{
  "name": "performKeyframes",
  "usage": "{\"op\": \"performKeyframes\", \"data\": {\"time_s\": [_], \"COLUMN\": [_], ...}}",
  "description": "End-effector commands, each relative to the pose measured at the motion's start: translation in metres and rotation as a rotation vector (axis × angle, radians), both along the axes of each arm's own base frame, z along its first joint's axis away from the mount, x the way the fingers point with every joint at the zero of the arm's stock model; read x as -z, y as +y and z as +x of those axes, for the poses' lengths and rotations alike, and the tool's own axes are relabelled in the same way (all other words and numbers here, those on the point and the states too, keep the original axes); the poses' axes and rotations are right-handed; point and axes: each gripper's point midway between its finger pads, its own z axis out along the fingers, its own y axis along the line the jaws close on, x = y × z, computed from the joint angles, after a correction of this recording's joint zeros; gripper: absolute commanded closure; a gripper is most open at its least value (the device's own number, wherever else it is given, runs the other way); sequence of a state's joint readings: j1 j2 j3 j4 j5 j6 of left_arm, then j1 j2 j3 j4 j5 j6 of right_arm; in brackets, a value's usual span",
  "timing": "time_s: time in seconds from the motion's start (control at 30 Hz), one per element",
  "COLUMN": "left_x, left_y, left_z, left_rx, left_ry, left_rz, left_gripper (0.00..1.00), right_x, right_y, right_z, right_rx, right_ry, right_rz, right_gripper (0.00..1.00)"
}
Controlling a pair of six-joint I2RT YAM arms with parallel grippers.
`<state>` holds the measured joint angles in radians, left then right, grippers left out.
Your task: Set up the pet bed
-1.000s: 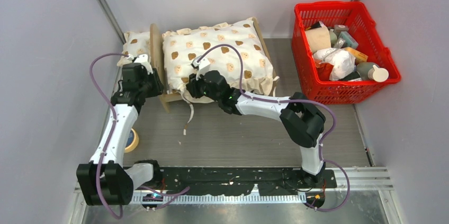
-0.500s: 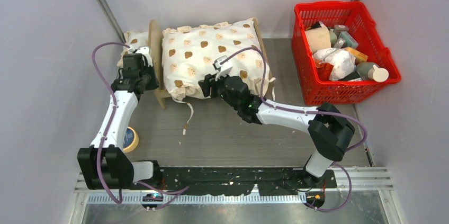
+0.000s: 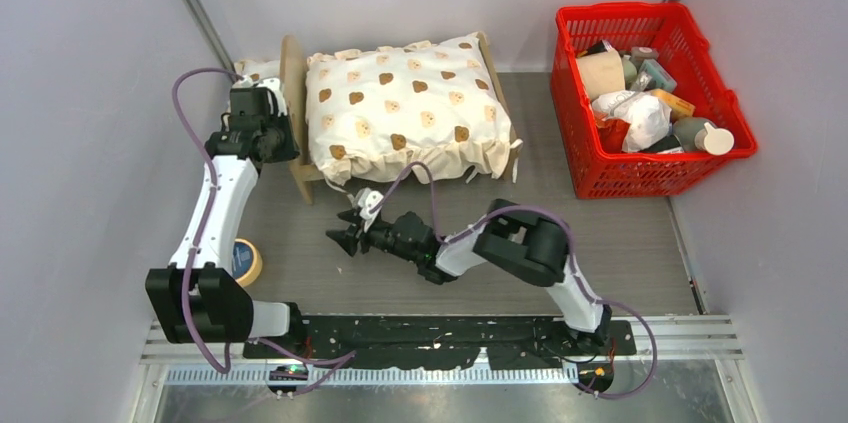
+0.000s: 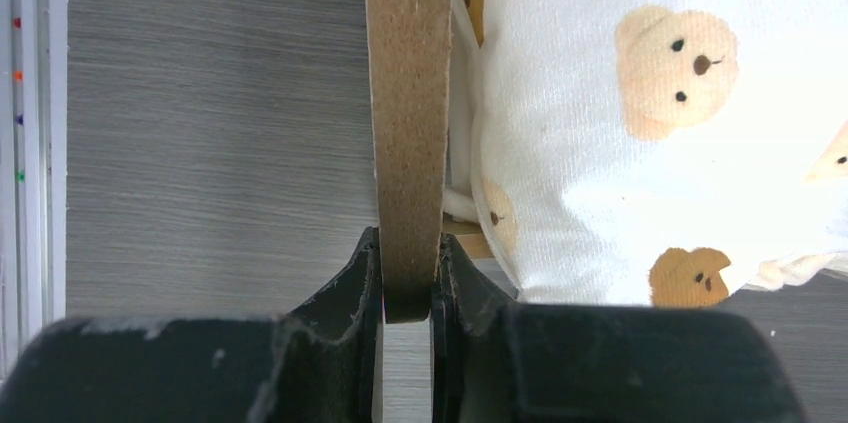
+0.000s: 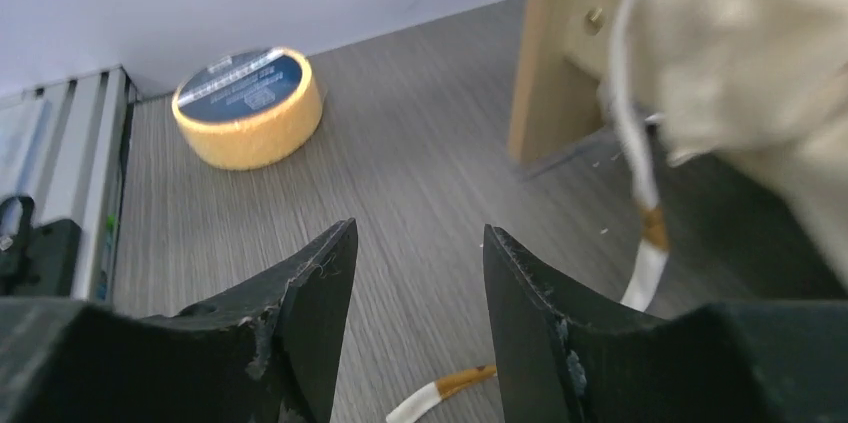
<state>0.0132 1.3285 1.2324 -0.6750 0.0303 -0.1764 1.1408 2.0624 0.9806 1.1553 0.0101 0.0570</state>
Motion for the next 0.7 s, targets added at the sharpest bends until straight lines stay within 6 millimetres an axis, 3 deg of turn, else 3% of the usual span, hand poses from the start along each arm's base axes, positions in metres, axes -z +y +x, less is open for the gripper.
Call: {"op": "performKeyframes", "data": {"time_s": [0.0,0.03,0.2,0.33,0.47,0.6,0.63,0.67], "left_x": [-0.079,-0.081,-0.098,-0.113,-0.116,-0.123,-0.24,-0.144], "left_y": [-0.027,-0.028,-0.032,-0.035,-0.035,-0.035,-0.03,-0.034], "left_z": [0.02,0.019,0.014,0.012,0.011,0.01,-0.096,-0.002], "left_rx": [0.045,0.049,0.064,0.073,0.079,0.095,0.109,0.105], "left_ry": [-0.194,-0.188,-0.196,-0.21,-0.195,-0.189,-0.573,-0.238], "left_rz": [-0.093,-0.093,-0.097,-0.088,-0.081,-0.068,-0.062,-0.056], "left_gripper": [1.0,1.0,1.0,1.0,1.0,1.0,1.0,1.0], "right_x": [-0.035,-0.039,-0.011,-0.004,-0.003,0.015,0.016,0.019], "right_y": [0.02,0.025,0.041,0.049,0.062,0.058,0.055,0.048], "right_z": [-0.005,-0.001,0.031,0.053,0.055,0.066,0.066,0.066], "right_rx": [-0.062,-0.053,0.072,0.114,0.082,0.14,0.144,0.16], "right_ry": [-0.176,-0.197,-0.245,-0.248,-0.205,-0.099,-0.09,-0.08], "right_rz": [0.229,0.244,0.125,0.094,0.121,0.138,0.144,0.15], "right_gripper": [0.44,0.44,0.39,0.36,0.38,0.37,0.37,0.37]}}
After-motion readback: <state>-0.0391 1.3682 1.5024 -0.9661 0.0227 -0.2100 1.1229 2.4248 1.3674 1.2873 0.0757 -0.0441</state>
